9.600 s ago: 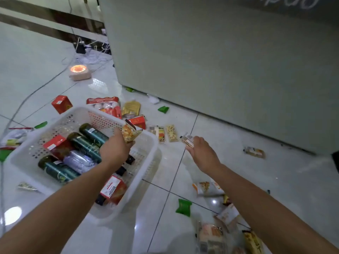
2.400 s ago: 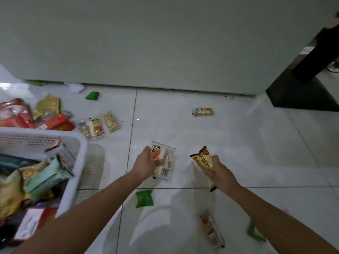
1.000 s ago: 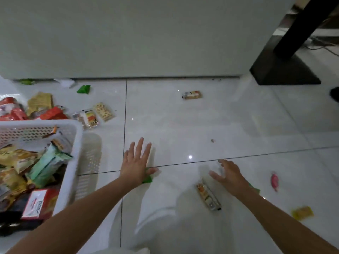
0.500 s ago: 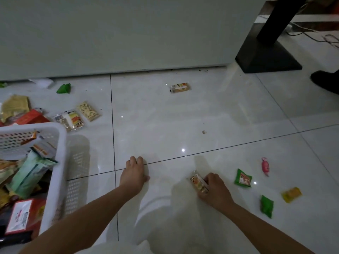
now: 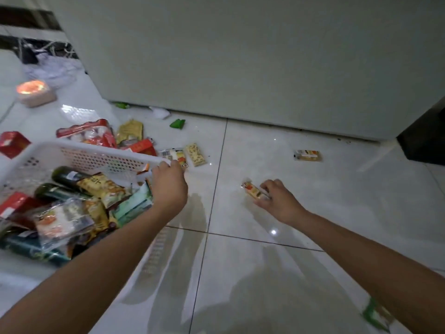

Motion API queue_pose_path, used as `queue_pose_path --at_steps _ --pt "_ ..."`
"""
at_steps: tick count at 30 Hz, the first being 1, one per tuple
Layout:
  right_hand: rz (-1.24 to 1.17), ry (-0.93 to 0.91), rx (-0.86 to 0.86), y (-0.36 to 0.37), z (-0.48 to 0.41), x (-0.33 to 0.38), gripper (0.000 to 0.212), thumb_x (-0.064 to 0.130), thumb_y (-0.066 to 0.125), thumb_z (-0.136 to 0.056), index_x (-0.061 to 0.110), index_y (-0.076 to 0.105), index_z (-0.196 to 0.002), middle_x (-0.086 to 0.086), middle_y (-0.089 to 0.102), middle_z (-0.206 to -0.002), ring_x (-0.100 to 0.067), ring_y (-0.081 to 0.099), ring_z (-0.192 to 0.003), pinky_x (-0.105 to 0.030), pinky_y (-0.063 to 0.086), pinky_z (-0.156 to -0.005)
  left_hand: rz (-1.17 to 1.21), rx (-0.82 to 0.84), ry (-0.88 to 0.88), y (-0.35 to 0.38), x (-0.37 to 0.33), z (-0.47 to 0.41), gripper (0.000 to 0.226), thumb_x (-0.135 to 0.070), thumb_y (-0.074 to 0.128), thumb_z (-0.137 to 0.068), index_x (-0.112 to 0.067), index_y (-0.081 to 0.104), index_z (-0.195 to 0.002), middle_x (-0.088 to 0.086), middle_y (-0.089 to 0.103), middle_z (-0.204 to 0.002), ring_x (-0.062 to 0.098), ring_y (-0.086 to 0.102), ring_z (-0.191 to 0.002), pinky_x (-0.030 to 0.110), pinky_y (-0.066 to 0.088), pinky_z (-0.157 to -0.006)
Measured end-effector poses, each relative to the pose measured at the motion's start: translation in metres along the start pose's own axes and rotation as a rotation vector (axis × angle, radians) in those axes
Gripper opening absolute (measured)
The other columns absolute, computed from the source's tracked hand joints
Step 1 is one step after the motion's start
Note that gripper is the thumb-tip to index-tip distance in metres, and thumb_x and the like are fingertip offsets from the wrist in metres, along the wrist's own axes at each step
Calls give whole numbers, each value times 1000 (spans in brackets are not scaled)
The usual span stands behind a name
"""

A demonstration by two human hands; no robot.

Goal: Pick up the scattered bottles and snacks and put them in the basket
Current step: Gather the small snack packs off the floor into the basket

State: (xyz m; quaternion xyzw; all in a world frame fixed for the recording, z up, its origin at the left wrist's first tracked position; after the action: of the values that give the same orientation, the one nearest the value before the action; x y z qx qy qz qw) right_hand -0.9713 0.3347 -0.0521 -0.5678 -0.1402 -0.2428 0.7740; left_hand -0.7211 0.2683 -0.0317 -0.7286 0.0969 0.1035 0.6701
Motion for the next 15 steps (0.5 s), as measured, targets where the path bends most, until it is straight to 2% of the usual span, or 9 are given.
queue_pose_path --at_steps 4,7,9,12,15 --pt "13 -290 22 -3 -40 132 46 33 62 -87 8 46 -123 -8 40 -121 -27 53 -103 -32 42 -85 -104 -60 -296 -50 85 -18 13 -7 51 -88 0 54 -98 26 59 -105 41 51 -102 48 43 -90" --pt "36 -455 82 28 -44 209 50 31 61 -89 6 42 -127 -12 38 -128 -30 52 -108 -36 44 -87 -171 8 -543 -65 130 -2 20 -8 53 -87 -1 54 -106 26 53 -117 42 46 -113 51 38 -95" --pt "77 -500 126 54 -43 242 57 36 59 -90 7 36 -134 -14 34 -134 -31 48 -115 -41 45 -93 -244 74 -620 -66 148 9 23 -11 48 -90 -3 54 -111 25 49 -125 42 39 -121 53 32 -103" --pt "217 -546 170 82 -38 261 78 54 52 -87 10 22 -144 -14 25 -146 -32 29 -131 -46 32 -106 -288 60 -548 -64 158 13 35 -25 35 -98 -6 46 -124 24 41 -136 42 32 -129 54 26 -108" --pt "254 -603 99 67 -39 245 75 56 49 -88 12 24 -144 -10 27 -147 -30 24 -135 -46 24 -110 -204 -89 -366 -66 148 2 45 -31 29 -100 -9 34 -139 20 33 -146 40 23 -138 55 18 -113"
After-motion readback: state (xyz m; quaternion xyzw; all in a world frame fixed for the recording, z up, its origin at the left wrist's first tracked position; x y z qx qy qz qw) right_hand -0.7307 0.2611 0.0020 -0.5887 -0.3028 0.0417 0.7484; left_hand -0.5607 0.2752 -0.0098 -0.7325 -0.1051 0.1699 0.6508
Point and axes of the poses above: each hand's wrist, its own z-axis away from the middle knuckle, its own y-axis out of the palm, x = y × z, the point moved 4 cm from there along -z, towards the middle knuckle
